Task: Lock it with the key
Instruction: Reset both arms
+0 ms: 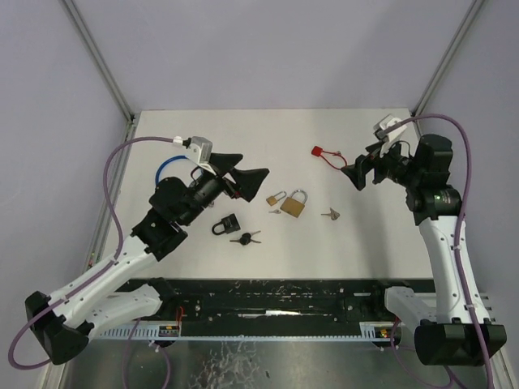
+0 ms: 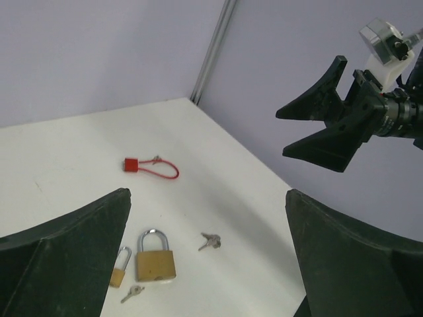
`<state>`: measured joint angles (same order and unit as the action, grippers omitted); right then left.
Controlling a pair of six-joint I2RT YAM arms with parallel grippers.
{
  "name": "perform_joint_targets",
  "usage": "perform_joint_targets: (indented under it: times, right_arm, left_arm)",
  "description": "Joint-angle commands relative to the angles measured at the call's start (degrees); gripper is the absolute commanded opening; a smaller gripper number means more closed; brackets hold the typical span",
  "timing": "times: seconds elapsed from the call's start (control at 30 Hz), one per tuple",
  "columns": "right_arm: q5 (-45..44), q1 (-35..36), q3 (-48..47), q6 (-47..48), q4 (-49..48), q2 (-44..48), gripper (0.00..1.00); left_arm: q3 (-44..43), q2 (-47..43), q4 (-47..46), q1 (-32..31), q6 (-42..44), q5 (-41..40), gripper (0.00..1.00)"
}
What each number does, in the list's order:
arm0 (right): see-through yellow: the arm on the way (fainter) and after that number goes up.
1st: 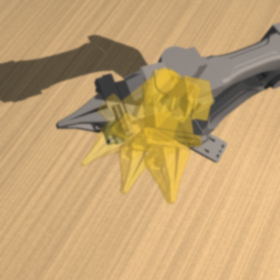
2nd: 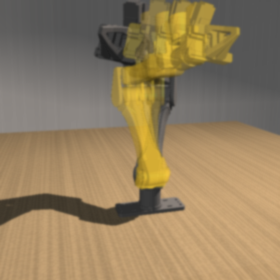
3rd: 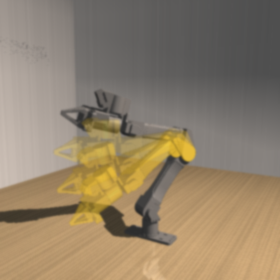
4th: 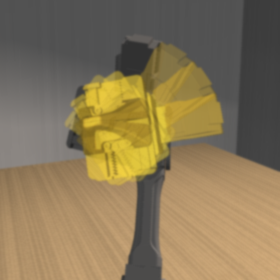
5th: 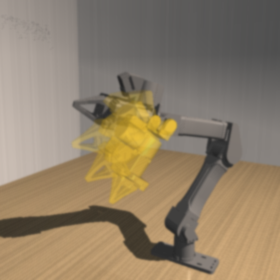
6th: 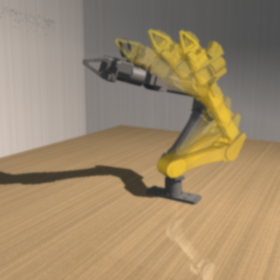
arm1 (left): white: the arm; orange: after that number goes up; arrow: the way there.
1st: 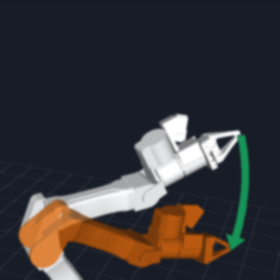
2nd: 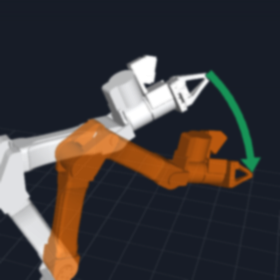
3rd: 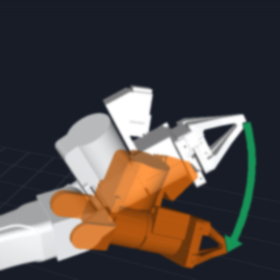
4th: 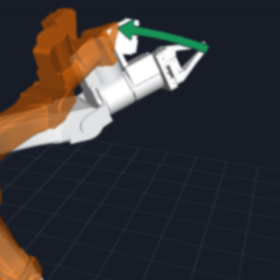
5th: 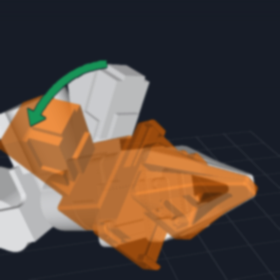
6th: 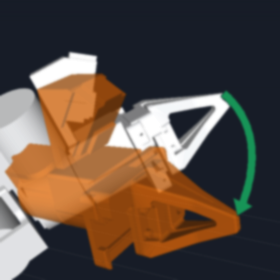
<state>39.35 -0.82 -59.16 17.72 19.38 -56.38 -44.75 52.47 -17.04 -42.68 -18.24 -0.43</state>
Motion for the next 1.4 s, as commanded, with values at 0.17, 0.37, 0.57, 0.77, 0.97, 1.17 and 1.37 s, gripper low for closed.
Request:
perform_joint_targets:
  times: [0.17, 0.37, 0.57, 0.77, 0.97, 1.17, 1.37]
  right_arm:
    - [2.5, -0.3, -17.4, -9.2, 5.1, -1.6, 0.99]
    - [-1.1, -0.3, -20.1, -15.7, 3.9, -2.5, 0.99]
    - [-2.9, -0.3, -25.3, -17.6, 7.8, -3.2, 0.99]
    - [-3.1, -0.3, -27.1, -20.3, 8.3, -4.6, 0.99]
    - [-4.7, -0.3, -25.2, -21.1, 7.4, -4.7, 0.99]
    - [-4.4, -0.3, -23.8, -18.2, 7.7, -4.0, 0.99]
    - [-3.8, -0.3, -24.0, -18.0, 7.6, -3.3, 0.99]
  left_arm:
    - [-20.2, 0.9, 25.8, 0.2, 1.2, -0.4, 1.00]
    - [-28.1, 2.1, 35.4, 0.2, 3.2, -2.6, 1.00]
    - [-29.8, -0.5, 39.5, 0.2, 3.5, -5.3, 1.00]
    - [-28.2, -3.7, 41.9, 0.2, 2.8, -7.2, 1.00]
    - [-27.1, -5.9, 43.1, 0.2, 2.5, -8.4, 1.00]
    - [-25.9, -6.4, 43.3, 0.2, 1.9, -8.7, 1.00]
    - [-23.8, -8.2, 43.3, 0.2, 0.7, -8.6, 1.00]
